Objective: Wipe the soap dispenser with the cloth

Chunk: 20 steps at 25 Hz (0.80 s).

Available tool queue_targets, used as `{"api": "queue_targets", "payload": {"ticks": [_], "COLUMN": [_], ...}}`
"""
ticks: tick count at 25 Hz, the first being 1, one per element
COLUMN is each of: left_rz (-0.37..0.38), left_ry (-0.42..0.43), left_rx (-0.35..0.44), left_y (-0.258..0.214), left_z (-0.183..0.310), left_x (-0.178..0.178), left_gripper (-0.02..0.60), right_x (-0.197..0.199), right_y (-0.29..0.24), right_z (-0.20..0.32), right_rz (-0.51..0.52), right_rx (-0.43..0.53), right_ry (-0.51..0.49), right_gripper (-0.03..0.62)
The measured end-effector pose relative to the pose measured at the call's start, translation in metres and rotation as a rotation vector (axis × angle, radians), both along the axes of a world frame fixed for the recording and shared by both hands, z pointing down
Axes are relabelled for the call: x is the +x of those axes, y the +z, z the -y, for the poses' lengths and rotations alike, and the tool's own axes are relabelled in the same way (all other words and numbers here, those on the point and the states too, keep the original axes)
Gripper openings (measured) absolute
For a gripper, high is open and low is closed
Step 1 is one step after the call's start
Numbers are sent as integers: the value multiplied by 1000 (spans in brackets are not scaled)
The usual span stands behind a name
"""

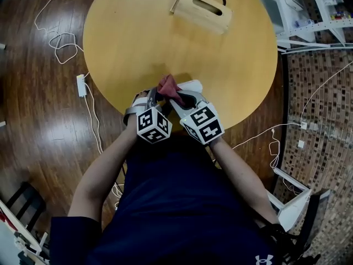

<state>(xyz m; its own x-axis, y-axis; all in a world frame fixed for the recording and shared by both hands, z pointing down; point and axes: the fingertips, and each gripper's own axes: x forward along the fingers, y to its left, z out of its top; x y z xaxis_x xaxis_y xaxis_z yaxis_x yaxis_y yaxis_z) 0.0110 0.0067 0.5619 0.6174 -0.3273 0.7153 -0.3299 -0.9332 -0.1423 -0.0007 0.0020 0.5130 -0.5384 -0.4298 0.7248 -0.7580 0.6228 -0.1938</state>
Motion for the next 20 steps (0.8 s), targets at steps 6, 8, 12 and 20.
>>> {"api": "queue_targets", "payload": {"ticks": [6,8,12,20], "left_rz": [9,12,23,40], "left_ry": [-4,-14,-16,-2], "left_rx": [33,33,31,33], "left_y": [4,4,5,1], "left_z": [4,5,12,9], "left_x": [-19,-24,-26,-17], "left_gripper": [250,250,250,250], "right_x": [55,41,-15,45], "right_y": [6,3,-5,-5], "right_z": [26,27,23,33], "right_rz": [-149,-207,-112,-109], "right_rx": [-29,-10,-27,-31], "right_ry": [228,205,71,217], "right_gripper": [75,75,75,75]}}
